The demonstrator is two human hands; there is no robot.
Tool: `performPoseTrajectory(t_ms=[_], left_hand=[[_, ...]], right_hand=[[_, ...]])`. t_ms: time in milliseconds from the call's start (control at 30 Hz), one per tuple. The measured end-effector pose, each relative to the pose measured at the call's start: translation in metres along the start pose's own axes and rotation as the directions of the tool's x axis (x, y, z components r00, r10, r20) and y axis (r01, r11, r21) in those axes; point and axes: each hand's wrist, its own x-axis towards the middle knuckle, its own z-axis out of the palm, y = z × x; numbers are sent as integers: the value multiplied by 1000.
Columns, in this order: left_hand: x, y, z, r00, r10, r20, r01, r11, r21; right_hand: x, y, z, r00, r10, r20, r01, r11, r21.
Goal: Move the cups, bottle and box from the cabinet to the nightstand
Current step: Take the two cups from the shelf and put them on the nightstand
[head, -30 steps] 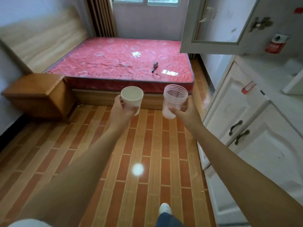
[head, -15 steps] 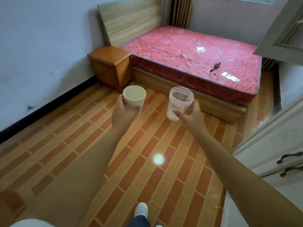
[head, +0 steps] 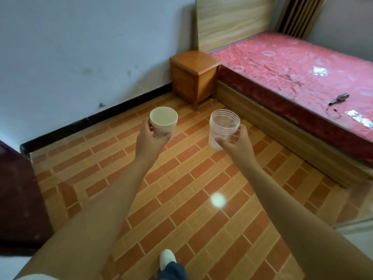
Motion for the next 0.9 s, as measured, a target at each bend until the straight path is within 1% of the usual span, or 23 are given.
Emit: performPoseTrajectory(t_ms=[167,267,367,533,667,900], left_hand=[[34,-26,-41,997,-26,-74,26,1000,-4],[56,-41,-63,995,-42,-93,41,999,-4],[79,-53,-77,991,-49,-122,50,999,6],[115,-72,-90,986,-78,-149,80,997,7],[152,-85,-95,981,-107,-163,111,994,15],[258,-104,-86,978,-96,-186,106,993,48]], right_hand=[[30,-14,54,997,-30,72,30,1000,4],[45,-22,86,993,-40,112,41,999,-12],[62,-29,111,991,-47,128,50,999,-20],[96,-38,144,987,-53,154,59,998,-32],[136,-45,170,981,-66,183,68,998,-9],[240,-42,219,978,-62,198,69,997,-27]])
